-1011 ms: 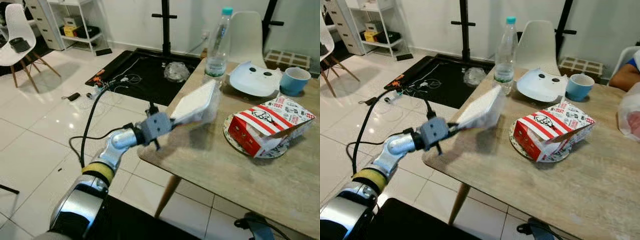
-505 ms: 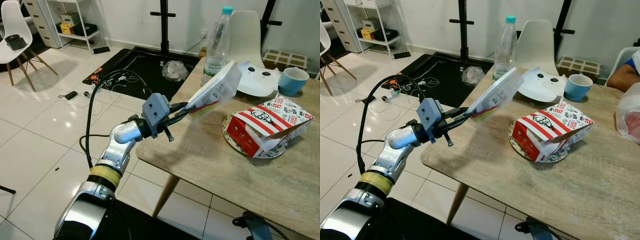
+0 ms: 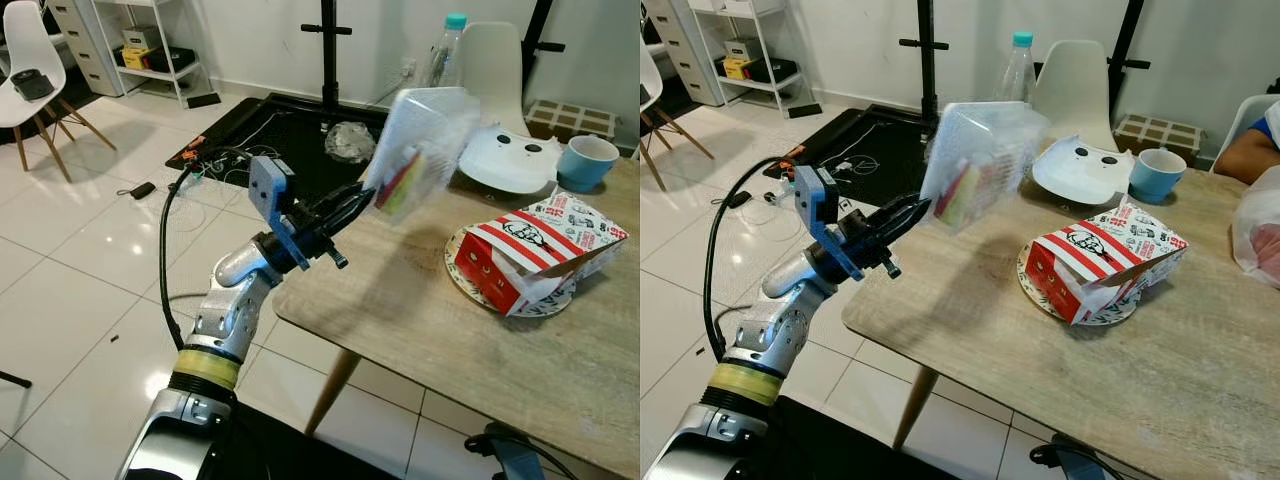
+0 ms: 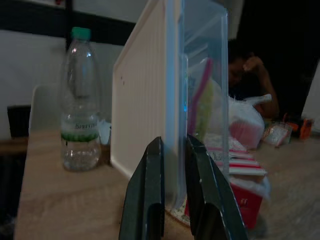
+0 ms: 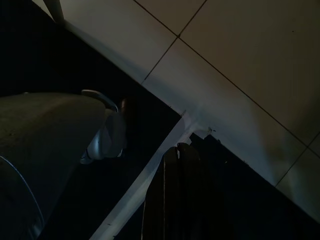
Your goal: Restocking fridge
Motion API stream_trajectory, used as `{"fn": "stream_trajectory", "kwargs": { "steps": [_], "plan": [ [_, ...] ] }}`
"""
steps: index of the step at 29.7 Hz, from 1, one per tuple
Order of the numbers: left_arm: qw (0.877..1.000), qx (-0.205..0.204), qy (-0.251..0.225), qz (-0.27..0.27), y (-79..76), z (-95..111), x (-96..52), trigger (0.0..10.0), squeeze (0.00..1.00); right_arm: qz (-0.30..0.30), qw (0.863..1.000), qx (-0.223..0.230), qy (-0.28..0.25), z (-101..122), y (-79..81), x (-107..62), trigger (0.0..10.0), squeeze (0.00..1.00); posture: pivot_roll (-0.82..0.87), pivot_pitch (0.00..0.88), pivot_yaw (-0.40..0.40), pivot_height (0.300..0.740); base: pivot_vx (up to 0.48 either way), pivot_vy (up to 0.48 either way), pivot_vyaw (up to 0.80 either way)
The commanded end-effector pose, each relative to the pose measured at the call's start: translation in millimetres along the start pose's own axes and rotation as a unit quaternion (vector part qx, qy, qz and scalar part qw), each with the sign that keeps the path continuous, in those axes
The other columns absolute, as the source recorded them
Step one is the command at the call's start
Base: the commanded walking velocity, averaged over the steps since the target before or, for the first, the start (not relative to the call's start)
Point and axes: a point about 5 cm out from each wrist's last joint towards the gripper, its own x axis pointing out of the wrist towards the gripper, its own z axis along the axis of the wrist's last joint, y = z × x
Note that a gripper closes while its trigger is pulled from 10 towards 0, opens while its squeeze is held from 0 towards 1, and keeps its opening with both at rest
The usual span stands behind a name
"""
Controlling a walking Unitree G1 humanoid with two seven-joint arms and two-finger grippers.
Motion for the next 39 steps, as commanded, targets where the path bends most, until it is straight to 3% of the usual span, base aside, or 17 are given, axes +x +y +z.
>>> {"fn": "stream_trajectory", "kwargs": {
  "steps": [1,3,8,16,39],
  "plan": [
    [0.999,-0.019,-0.033,-0.006,-3.9,8.7,3.6,10.0,0.0,0.004,1.0,0.005,-0.004,2.0,3.1,0.9,10.0,0.0,-0.06,0.0,0.004,0.74,0.0,0.0,0.0],
    [0.999,-0.026,-0.036,-0.006,-4.8,9.1,3.8,10.0,0.0,0.004,1.0,0.004,-0.004,2.3,3.3,1.0,10.0,0.0,-0.06,0.0,0.004,0.74,0.0,0.0,0.0],
    [0.994,-0.094,-0.06,-0.001,-10.8,12.3,-3.1,10.0,0.0,0.007,1.0,0.007,-0.015,9.5,4.6,2.1,10.0,0.0,-0.06,0.0,0.005,0.74,-0.122,0.0,0.0],
    [0.99,-0.129,-0.061,-0.003,-12.2,12.8,-10.2,10.0,0.0,0.005,1.0,0.008,-0.022,14.5,2.0,2.1,10.0,0.0,-0.06,0.0,0.005,0.74,-0.353,0.0,0.0],
    [0.985,-0.162,-0.05,0.005,-13.4,11.4,-16.4,10.0,0.0,0.005,0.999,0.017,-0.028,18.6,0.7,2.3,10.0,0.0,-0.06,0.0,0.004,0.74,-0.393,0.0,0.0]
  ]
}}
